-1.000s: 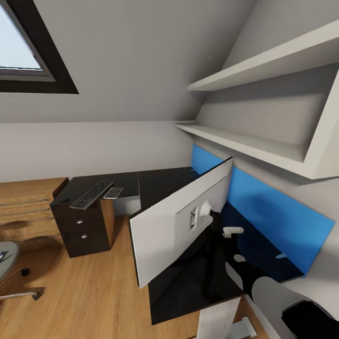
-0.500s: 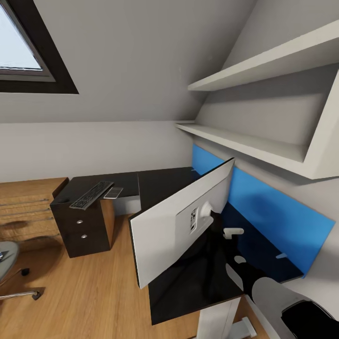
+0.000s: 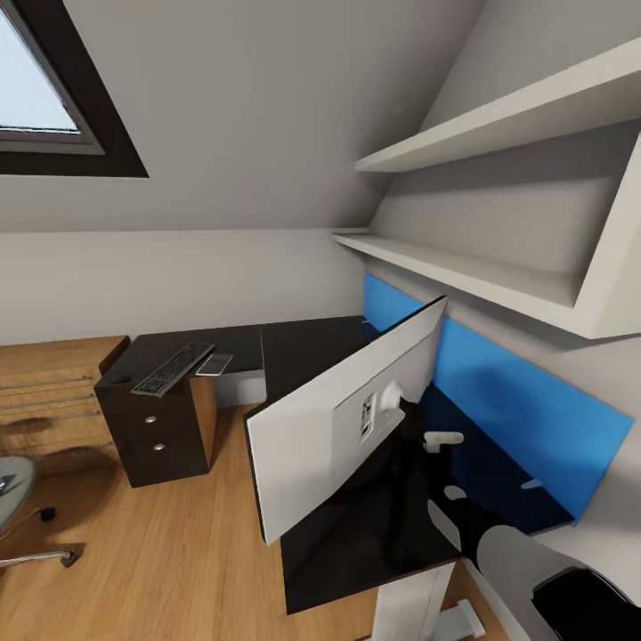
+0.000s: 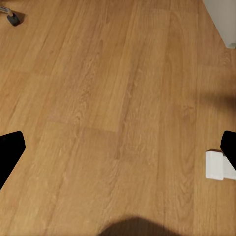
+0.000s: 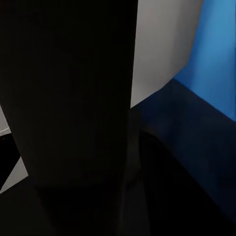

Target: In the bedroom, organize the workspace by keeping the computer under the desk, ensuring the monitor is on the desk, placing the keyboard on the desk next to the monitor, placing the mouse on the desk next to the keyboard, moving the folder from the swivel chair onto the desk next to the mouse, stacking the notebook on top of the folder with the pen on top of the notebook, and positioning the swivel chair next to the desk.

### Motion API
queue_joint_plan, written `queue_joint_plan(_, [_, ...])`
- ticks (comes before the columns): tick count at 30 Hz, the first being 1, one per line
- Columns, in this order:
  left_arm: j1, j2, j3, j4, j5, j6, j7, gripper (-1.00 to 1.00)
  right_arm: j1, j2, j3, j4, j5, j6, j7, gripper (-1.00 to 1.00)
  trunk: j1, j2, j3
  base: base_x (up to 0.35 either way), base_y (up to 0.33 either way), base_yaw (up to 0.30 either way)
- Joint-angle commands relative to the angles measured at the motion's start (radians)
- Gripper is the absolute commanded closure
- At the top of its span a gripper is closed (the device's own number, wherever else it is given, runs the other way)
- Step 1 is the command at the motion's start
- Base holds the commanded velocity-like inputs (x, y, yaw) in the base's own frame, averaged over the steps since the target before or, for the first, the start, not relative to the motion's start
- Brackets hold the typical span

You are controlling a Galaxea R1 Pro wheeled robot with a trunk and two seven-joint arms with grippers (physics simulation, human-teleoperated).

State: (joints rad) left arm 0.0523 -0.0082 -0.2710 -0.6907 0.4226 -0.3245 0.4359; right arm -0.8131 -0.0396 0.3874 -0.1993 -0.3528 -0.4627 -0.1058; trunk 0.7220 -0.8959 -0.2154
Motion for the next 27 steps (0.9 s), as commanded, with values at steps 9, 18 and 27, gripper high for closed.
queue_joint_plan(9, [0.000, 0.002, -0.002, -0.001, 0.010, -0.007, 0.005, -1.00, -0.001, 0.000, 0.001, 0.003, -0.005, -0.009, -0.003, 1.00, 0.000, -0.001, -0.001, 0.198, 0.000, 0.000])
queue_joint_plan(18, [0.000, 0.023, 0.010, -0.001, 0.013, -0.005, 0.012, -1.00, -0.001, 0.003, 0.001, 0.004, -0.006, -0.011, -0.002, 1.00, 0.000, -0.001, -0.001, 0.310, 0.000, 0.000])
queue_joint_plan(27, [0.000, 0.033, 0.010, -0.001, 0.015, -0.005, 0.013, -1.00, -0.001, 0.003, 0.001, 0.004, -0.006, -0.012, -0.002, 1.00, 0.000, -0.001, -0.001, 0.208, 0.000, 0.000])
